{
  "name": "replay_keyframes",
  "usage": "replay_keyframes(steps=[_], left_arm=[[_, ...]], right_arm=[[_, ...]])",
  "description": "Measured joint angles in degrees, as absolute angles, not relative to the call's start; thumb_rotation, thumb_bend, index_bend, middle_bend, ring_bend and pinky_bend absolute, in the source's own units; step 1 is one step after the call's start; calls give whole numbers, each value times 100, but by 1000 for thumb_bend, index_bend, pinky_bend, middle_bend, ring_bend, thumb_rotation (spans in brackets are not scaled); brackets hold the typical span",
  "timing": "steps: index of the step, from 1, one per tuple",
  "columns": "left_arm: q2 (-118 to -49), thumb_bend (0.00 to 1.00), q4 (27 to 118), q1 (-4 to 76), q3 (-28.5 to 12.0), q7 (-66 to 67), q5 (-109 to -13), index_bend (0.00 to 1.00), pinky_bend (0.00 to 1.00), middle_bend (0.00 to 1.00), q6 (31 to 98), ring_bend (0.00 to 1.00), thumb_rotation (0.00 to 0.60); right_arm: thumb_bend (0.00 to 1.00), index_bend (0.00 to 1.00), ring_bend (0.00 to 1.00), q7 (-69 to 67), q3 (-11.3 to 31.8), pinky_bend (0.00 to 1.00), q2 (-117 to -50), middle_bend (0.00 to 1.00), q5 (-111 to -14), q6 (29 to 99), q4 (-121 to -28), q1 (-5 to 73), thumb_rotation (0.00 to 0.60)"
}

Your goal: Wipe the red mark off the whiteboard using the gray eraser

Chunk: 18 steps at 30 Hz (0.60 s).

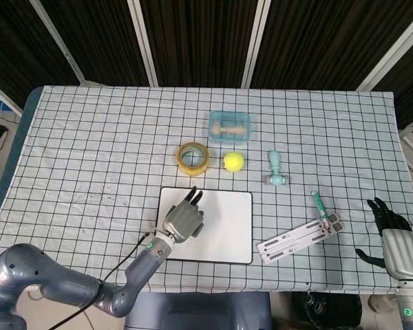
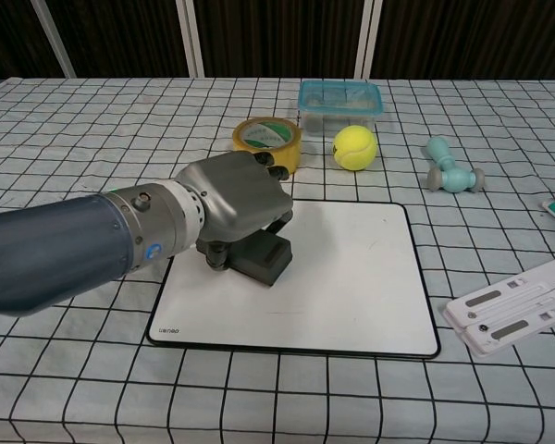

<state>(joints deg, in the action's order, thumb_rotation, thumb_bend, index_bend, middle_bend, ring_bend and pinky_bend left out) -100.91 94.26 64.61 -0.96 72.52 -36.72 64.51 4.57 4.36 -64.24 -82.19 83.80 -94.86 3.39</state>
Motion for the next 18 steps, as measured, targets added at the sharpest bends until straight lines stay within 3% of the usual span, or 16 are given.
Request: replay_keyframes(steps=[9,18], left_arm=[[-9838,387,9279,6493,-204,7144,-3415,421,38,462,6344,0,600],[-9032,387,10155,6463,-395,7019,-3341,409,38,455,6587,0,600]], right_arm=[[75,43,189,465,440,216,-6435,79,-8218,8399,-9476,332,600],[76,42,188,463,443,216,-6434,79,-8207,8390,-9474,333,600]])
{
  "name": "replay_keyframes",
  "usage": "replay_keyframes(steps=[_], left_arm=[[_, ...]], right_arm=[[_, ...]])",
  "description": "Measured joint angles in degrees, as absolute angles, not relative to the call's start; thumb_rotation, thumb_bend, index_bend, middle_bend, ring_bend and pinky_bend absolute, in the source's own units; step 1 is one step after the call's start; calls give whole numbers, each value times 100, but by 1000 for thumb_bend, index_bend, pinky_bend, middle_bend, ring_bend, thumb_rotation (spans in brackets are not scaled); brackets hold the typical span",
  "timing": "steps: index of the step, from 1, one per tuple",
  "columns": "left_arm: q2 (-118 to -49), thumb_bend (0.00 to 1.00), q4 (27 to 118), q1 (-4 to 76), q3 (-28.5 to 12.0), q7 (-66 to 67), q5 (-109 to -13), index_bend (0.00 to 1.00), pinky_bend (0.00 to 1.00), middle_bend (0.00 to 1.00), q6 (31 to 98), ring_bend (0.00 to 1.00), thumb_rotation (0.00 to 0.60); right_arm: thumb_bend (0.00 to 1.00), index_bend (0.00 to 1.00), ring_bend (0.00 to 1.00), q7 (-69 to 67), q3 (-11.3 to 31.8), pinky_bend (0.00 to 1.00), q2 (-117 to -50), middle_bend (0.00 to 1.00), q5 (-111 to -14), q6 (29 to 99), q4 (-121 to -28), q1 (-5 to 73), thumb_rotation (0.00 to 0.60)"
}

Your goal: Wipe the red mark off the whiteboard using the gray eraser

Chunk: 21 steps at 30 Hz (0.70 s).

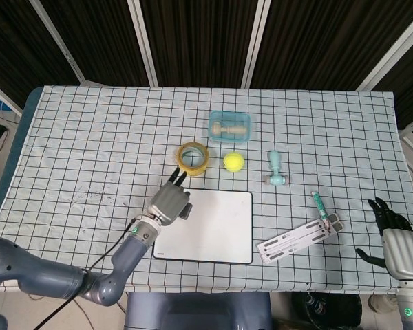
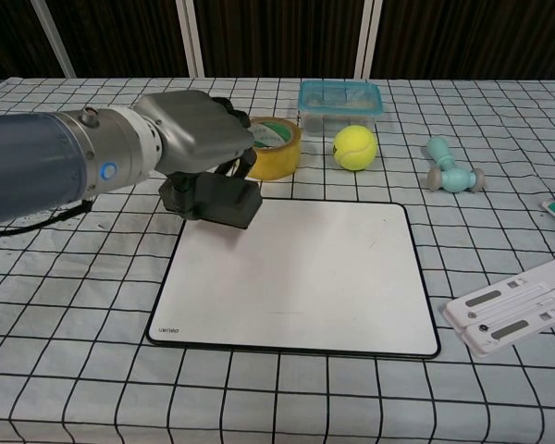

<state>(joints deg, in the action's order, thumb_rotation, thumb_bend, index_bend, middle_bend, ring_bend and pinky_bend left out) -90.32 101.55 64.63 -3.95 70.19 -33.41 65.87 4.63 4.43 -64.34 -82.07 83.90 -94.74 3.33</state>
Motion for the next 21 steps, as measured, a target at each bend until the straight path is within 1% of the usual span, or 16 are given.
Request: replay_keyframes(steps=[5,10,14,17,21], left_arm=[[-8238,387,10650,6385,-412,6937,-3223,409,38,455,6717,0,600],[-7625,387,10782,6141,-172,6551,-3400,408,38,455,6654,0,600],[-7452,387,10602,5927,68,6123,-3734,407,38,454,6417,0,600],[-7418,387,10249,5784,219,5804,-3956,406,38,453,6185,0,600],[-7478,387,9744,5657,323,5482,-4083,405,37,453,5902,0,600]], right_arm=[[76,42,188,505,437,216,-6438,79,-8225,8390,-9477,339,600],[76,42,188,554,440,215,-6448,79,-8208,8377,-9492,347,600],[75,42,188,574,447,216,-6461,79,-8187,8382,-9495,344,600],[76,42,188,575,448,216,-6463,79,-8186,8390,-9497,341,600],[76,42,188,574,448,215,-6462,79,-8178,8385,-9498,340,600]])
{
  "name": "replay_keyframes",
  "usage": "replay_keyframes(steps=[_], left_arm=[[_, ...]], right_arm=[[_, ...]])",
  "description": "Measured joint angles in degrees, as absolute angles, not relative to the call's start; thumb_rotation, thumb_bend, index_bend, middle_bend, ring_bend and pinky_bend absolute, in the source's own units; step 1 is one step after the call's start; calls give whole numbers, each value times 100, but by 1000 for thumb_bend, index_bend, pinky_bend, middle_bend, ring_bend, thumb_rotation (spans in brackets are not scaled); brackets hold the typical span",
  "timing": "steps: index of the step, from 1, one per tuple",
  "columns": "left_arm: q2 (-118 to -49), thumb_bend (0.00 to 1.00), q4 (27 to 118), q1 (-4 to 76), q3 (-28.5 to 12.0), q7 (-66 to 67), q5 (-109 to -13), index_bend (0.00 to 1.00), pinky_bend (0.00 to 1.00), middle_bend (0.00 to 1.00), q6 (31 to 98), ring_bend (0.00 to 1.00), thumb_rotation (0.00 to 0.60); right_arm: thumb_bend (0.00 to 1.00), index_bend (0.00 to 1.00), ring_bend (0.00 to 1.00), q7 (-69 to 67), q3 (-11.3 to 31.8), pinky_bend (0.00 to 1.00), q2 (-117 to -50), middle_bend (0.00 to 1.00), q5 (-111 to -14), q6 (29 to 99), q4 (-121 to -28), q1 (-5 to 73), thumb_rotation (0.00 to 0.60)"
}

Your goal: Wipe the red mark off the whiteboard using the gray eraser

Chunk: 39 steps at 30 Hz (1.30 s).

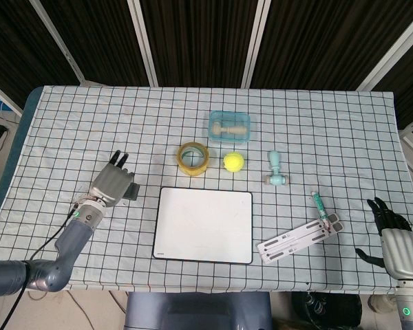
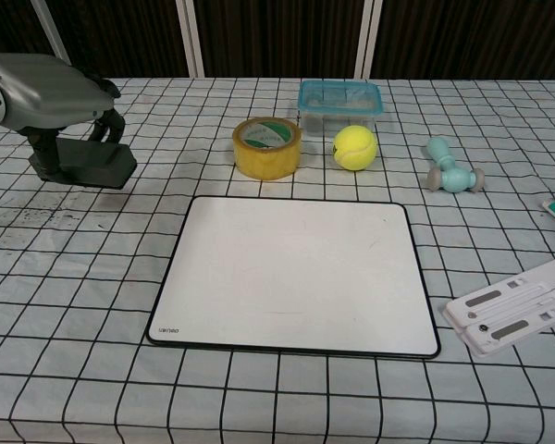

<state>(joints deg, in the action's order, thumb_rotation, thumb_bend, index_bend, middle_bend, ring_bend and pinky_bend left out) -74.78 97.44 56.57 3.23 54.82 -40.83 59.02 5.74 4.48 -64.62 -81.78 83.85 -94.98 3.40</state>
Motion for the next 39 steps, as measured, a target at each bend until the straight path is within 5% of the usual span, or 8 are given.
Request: replay_keyframes(steps=[14,21,29,39], left_arm=[[-8162,326,8534,5448,487,5081,-4388,337,33,387,5351,0,600],[-8148,117,8578,5465,536,5244,-4364,65,29,175,5296,0,600],[-7805,95,9406,5538,598,5744,-4170,13,29,134,5661,0,600],[-6842,95,11036,5089,705,5785,-5198,11,41,126,7165,0,600]], right_arm=[[76,42,188,539,446,215,-6452,79,-8156,8355,-9498,342,600],[77,42,188,531,444,216,-6457,79,-8157,8359,-9490,339,600],[76,43,188,538,449,216,-6454,79,-8158,8359,-9492,343,600],[76,43,188,534,448,215,-6450,79,-8174,8372,-9493,342,600]])
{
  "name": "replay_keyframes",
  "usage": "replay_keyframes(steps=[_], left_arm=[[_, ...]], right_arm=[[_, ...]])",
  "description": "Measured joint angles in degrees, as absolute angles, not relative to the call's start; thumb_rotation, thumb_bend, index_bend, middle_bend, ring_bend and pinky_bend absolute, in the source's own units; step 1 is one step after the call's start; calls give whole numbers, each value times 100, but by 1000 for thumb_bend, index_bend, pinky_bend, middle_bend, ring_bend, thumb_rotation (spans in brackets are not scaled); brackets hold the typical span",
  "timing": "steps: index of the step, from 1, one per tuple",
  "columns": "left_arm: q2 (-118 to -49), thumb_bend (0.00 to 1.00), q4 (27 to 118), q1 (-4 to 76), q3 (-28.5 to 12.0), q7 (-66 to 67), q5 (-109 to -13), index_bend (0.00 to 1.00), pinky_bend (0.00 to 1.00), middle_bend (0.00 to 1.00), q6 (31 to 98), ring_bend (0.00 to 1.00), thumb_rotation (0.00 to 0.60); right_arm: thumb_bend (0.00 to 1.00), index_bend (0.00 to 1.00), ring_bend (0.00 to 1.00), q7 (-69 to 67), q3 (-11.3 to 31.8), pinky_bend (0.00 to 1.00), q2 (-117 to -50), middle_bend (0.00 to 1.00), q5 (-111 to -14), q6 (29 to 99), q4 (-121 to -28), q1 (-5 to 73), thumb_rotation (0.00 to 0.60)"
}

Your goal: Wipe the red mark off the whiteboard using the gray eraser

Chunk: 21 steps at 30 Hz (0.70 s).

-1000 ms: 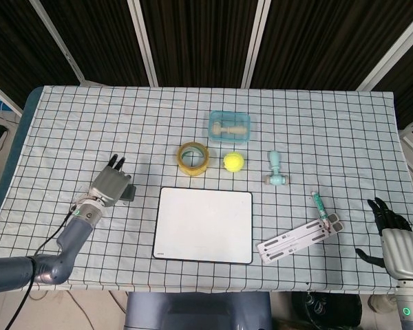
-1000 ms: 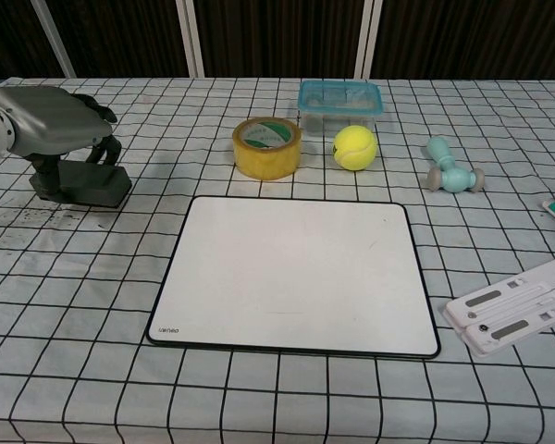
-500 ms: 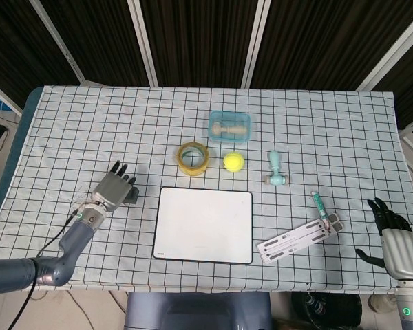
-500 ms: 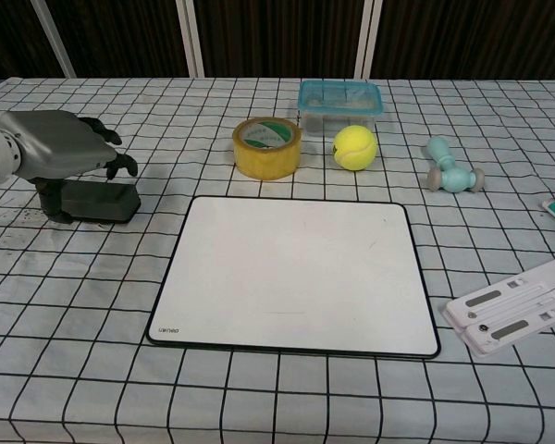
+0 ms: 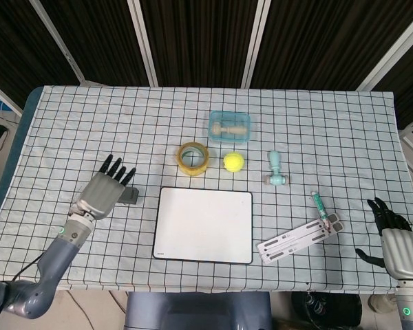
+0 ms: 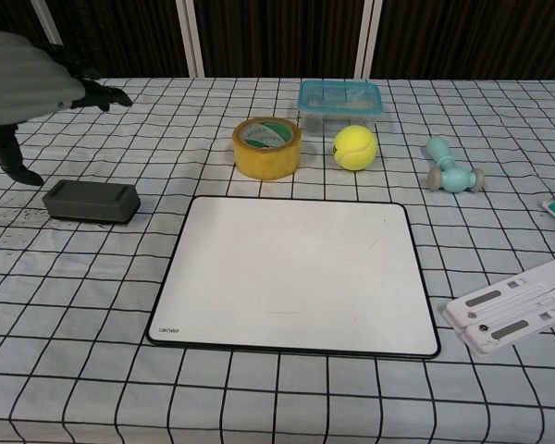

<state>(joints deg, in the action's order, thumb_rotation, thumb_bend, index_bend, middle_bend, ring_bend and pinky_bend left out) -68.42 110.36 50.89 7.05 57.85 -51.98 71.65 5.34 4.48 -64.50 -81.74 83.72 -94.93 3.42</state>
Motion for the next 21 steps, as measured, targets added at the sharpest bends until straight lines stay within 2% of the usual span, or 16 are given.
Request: replay_keyframes(steps=[11,16,21], left_arm=[[-5859,92,11612,3884,1282,4452,-7247,0,30,75,8225,0,600],[-5612,90,11406,3196,1575,3487,-8372,0,30,68,8802,0,600],[-5520,86,10922,2632,1704,2669,-8866,0,30,39,9062,0,600]], right_arm=[[76,44,188,484,456,216,-6455,79,-8238,8444,-9484,331,600],[76,44,188,469,452,215,-6458,79,-8267,8462,-9476,327,600],[77,44,188,454,457,216,-6453,79,-8270,8469,-9478,326,600]])
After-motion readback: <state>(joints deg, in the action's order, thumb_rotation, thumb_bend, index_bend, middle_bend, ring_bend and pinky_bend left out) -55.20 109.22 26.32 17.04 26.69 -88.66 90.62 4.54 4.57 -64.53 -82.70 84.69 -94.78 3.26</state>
